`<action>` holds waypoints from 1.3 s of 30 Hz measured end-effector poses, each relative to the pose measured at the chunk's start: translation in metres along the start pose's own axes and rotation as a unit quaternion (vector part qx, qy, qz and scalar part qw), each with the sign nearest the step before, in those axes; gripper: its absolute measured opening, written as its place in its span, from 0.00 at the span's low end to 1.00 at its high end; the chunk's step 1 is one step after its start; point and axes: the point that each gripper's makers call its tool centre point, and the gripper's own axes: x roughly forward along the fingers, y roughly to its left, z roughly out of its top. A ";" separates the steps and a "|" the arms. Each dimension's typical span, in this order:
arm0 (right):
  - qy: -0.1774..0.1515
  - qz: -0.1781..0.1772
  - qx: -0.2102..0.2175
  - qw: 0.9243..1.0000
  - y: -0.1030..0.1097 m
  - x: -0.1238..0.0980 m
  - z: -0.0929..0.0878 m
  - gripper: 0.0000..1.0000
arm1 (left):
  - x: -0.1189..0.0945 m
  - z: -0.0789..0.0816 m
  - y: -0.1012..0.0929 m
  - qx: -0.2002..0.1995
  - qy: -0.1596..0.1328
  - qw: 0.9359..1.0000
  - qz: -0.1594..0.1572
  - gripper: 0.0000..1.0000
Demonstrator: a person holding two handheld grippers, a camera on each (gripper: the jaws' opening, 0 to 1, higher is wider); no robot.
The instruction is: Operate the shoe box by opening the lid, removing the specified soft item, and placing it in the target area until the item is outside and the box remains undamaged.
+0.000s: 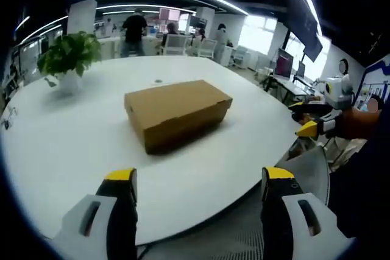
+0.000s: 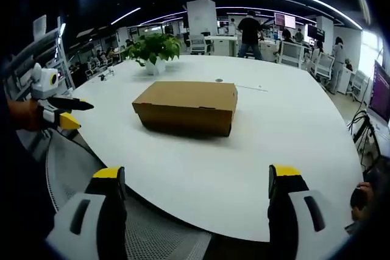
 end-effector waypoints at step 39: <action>0.005 0.004 0.001 1.000 0.000 0.003 -0.003 0.92 | 0.003 -0.004 0.001 -0.006 0.004 1.000 0.000 0.85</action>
